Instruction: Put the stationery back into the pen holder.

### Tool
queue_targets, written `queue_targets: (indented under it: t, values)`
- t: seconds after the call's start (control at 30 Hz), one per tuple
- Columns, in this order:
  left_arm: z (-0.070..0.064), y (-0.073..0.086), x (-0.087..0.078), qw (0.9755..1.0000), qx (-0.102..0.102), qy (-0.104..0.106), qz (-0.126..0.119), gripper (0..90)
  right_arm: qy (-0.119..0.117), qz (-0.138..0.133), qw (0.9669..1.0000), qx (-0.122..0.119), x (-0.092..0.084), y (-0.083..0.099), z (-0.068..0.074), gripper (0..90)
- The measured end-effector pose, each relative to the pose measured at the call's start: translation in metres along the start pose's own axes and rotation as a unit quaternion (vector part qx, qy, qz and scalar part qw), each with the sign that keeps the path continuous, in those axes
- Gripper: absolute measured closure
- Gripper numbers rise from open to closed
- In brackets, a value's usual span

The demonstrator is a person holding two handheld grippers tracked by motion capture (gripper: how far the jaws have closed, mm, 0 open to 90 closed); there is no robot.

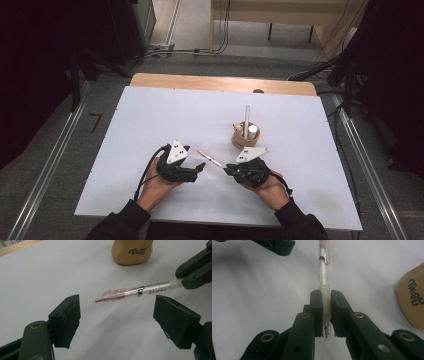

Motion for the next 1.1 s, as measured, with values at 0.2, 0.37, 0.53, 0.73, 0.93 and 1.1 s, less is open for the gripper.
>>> queue_targets:
  t: [0.2, 0.37, 0.53, 0.73, 0.93, 1.1]
  values:
    - [-0.001, 0.001, 0.001, 0.9999, 0.013, -0.002, 0.004, 22.3, -0.01, 0.008, 0.9999, -0.003, -0.005, -0.003, 0.003, 79.1]
    - [-0.003, 0.002, 0.002, 0.9997, 0.022, 0.001, 0.005, 22.4, -0.012, 0.012, 0.9999, -0.002, -0.008, -0.005, 0.001, 79.1]
    - [-0.005, 0.0, 0.002, 0.9995, 0.03, 0.002, -0.001, 22.9, -0.013, 0.011, 0.9999, -0.002, -0.008, -0.005, 0.001, 79.1]
    - [-0.008, 0.001, 0.004, 0.9988, 0.049, 0.006, 0.002, 24.0, -0.013, 0.01, 0.9999, -0.001, -0.008, -0.006, 0.001, 79.1]
    - [-0.008, 0.0, 0.005, 0.997, 0.078, -0.004, 0.0, 25.4, -0.014, 0.014, 0.9998, -0.002, -0.008, -0.006, 0.002, 79.0]
    - [-0.01, 0.002, 0.008, 0.9945, 0.105, -0.008, 0.007, 27.2, -0.016, 0.016, 0.9997, -0.004, -0.008, -0.006, 0.002, 79.1]
Point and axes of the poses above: each handheld gripper's, and its own axes: x roughly forward along the jaws, y roughly out of its underside, z roughly to its left, the point moved 10 cm from there along x, roughly forward along the jaws
